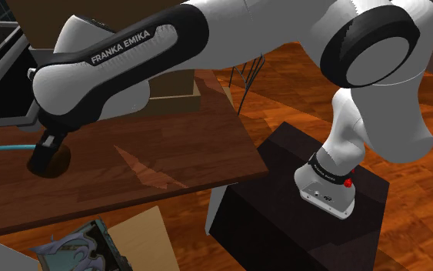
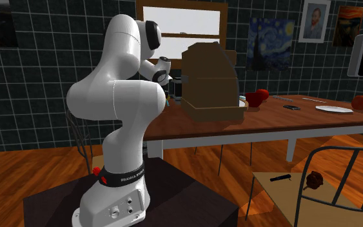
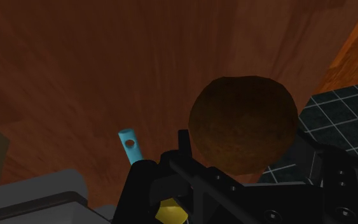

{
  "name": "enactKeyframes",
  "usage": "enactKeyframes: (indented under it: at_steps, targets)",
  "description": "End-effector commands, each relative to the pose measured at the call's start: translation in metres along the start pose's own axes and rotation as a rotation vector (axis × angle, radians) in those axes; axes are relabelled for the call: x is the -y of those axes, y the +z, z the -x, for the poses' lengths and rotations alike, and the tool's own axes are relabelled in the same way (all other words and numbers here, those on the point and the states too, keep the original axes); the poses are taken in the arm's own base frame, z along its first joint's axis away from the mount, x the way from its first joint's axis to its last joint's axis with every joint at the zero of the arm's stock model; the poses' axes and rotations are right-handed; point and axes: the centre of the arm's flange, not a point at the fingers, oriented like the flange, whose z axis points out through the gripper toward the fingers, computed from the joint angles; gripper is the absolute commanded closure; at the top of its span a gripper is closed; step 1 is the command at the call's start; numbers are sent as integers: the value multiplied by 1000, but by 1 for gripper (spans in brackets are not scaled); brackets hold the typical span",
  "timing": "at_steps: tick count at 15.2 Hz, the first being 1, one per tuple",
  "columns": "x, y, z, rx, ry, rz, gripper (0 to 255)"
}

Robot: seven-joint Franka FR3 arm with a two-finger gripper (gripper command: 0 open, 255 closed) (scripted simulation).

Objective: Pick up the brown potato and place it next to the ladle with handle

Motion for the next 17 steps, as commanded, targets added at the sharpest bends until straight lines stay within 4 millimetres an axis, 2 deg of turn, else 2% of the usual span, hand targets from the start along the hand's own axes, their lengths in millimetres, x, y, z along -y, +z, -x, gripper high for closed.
enactKeyframes:
  at_steps: [1,5,6,11,15,17]
  targets:
    - [-1,3,2,4,1,0,255]
    - [-1,3,2,4,1,0,255]
    - [-2,2,1,4,1,0,0]
    - [-1,3,2,4,1,0,0]
    - [-1,-47,2,4,1,0,0]
    - [-1,-47,2,4,1,0,0]
